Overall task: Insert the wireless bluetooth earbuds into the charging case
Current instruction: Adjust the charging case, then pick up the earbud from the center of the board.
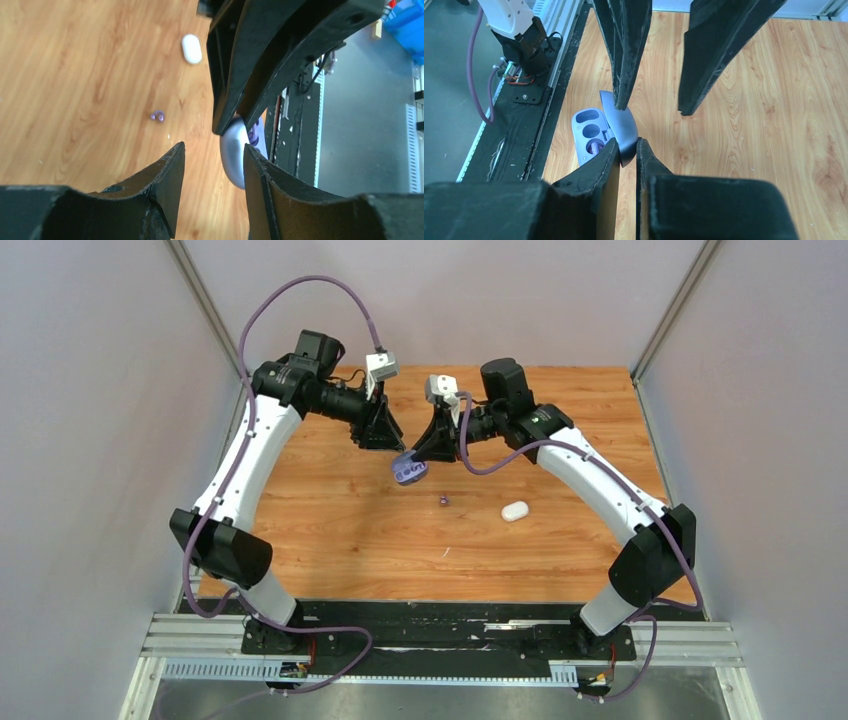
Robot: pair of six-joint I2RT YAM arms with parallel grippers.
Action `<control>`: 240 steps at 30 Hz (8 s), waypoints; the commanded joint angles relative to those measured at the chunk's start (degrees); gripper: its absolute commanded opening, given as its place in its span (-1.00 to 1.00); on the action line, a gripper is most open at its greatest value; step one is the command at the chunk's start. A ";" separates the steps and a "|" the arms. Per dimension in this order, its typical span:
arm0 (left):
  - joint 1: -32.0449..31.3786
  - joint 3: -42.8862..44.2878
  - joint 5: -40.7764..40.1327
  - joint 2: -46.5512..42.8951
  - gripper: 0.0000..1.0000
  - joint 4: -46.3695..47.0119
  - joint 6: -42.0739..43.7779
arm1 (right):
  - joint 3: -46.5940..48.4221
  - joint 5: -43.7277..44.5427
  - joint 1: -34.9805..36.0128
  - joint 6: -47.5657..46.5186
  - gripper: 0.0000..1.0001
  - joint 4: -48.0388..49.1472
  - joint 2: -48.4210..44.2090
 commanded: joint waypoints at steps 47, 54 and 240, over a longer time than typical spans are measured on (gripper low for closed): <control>-2.56 -3.07 -5.98 -0.45 -0.23 -0.45 4.00 | 3.88 3.24 1.52 5.47 -1.00 2.66 0.35; -2.55 -2.42 -2.93 0.36 -0.38 -1.08 3.92 | 3.41 2.90 1.87 4.33 -1.00 2.65 0.27; -7.34 -33.24 -48.58 -21.88 -1.00 33.26 1.52 | 1.79 -12.05 -4.53 -31.51 -1.00 -22.46 17.05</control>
